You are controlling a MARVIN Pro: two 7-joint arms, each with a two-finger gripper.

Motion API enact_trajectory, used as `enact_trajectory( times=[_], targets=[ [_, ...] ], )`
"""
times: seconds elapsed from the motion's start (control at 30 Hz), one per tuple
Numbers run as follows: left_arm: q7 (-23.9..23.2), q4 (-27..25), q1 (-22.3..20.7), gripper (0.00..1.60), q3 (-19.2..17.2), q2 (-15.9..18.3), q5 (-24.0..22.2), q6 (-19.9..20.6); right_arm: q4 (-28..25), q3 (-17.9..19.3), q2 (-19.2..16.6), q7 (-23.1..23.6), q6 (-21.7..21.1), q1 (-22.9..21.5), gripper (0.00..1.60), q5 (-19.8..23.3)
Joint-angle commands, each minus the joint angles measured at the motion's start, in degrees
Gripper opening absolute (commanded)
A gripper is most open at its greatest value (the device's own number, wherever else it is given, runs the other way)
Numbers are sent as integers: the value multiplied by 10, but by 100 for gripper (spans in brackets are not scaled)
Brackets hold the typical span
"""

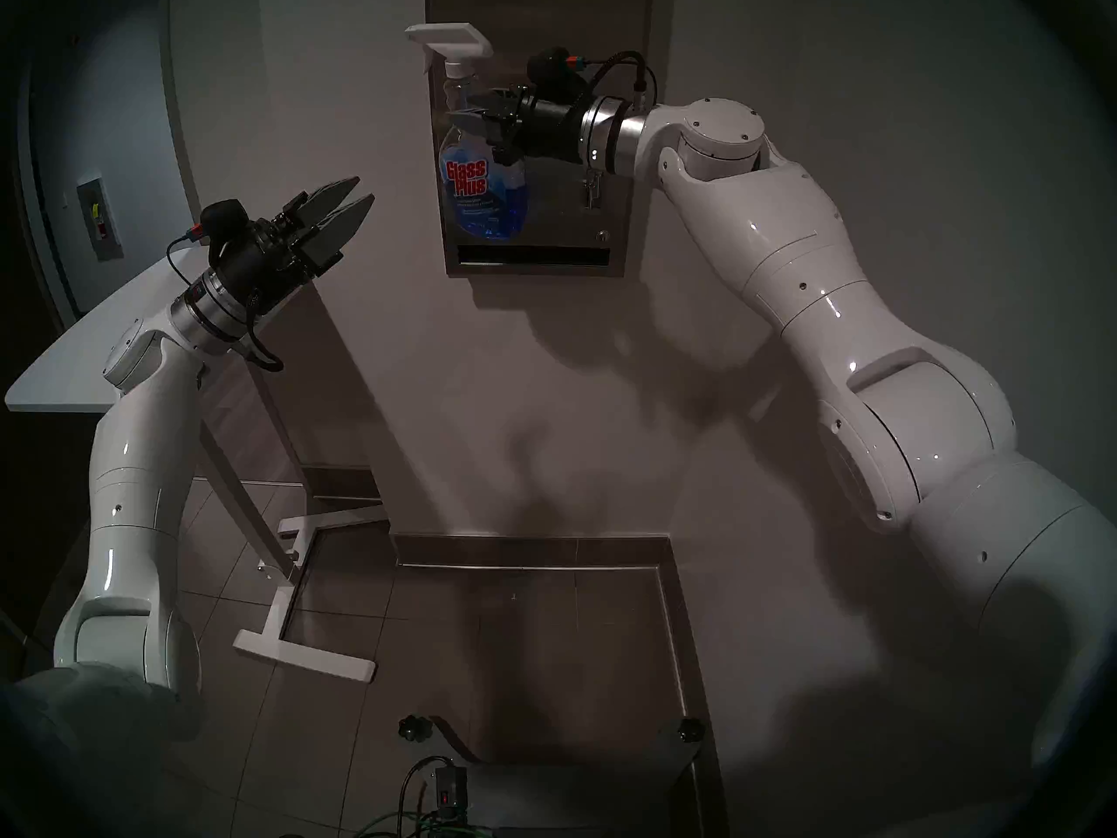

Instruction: Pick up the cleaner bottle and spray the cleaner onto the surface

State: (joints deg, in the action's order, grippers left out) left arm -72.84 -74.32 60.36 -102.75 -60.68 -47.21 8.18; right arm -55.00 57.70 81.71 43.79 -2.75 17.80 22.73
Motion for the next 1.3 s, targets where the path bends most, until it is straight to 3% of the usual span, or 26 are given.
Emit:
enact_trajectory(
  times=[0.0, 0.73, 1.27],
  targets=[
    [9, -28, -1, 160, -14, 1, -5, -4, -68, 20, -7, -53, -32, 7, 0, 1],
    [34, -52, 27, 160, -14, -9, -5, -10, -193, 43, -76, -123, -112, 75, 0, -9],
    [49, -65, 47, 160, -17, -24, -4, -16, -275, 62, -101, -164, -136, 132, 0, -19]
  ],
)
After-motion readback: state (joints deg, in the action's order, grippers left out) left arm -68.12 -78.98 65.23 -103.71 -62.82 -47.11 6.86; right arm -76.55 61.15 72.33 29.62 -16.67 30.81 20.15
